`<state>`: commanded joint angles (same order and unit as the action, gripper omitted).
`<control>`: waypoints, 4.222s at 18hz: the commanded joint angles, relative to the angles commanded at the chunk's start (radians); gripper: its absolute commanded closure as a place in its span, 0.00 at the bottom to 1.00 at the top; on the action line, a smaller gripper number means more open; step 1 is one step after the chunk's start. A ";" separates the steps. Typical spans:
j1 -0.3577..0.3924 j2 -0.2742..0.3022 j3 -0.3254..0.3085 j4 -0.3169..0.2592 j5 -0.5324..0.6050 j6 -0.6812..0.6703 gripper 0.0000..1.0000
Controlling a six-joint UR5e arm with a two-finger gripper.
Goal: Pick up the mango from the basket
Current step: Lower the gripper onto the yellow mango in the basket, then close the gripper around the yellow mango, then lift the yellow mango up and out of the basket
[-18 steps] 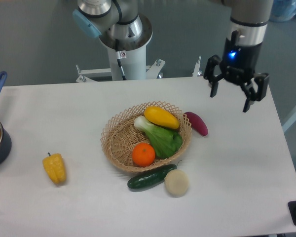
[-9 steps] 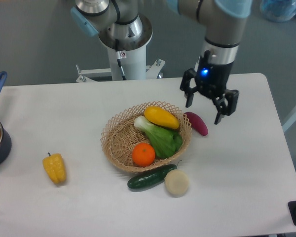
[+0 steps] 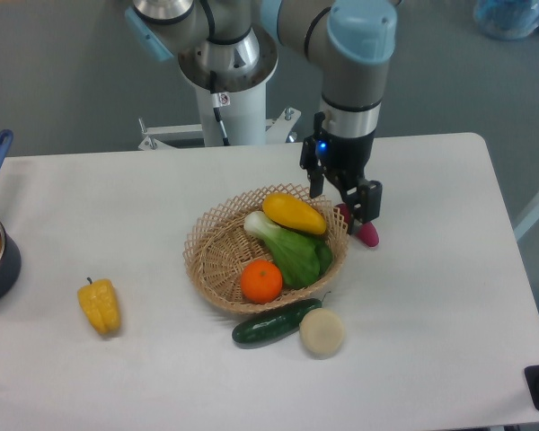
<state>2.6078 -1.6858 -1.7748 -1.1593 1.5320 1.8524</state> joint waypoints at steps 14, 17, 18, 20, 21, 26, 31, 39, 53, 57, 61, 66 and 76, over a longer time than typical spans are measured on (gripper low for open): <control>-0.092 -0.063 -0.142 -0.008 0.117 0.133 0.00; -0.092 -0.080 -0.178 0.081 0.114 0.134 0.00; -0.092 -0.084 -0.189 0.110 0.114 0.134 0.00; -0.092 -0.094 -0.201 0.128 0.114 0.136 0.00; -0.091 -0.094 -0.202 0.129 0.114 0.136 0.00; -0.091 -0.094 -0.230 0.145 0.116 0.142 0.00; -0.089 -0.089 -0.248 0.147 0.114 0.142 0.00; -0.092 -0.087 -0.242 0.147 0.116 0.122 0.20; -0.089 -0.081 -0.227 0.142 0.114 0.073 0.63; -0.081 -0.048 -0.206 0.125 0.100 0.074 0.63; -0.060 0.018 -0.186 0.095 -0.013 0.068 0.63; 0.023 0.061 -0.071 -0.048 -0.202 0.019 0.63; 0.126 -0.027 0.116 0.093 -0.566 -0.350 0.63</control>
<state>2.7335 -1.7133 -1.6585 -1.0661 0.9664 1.5020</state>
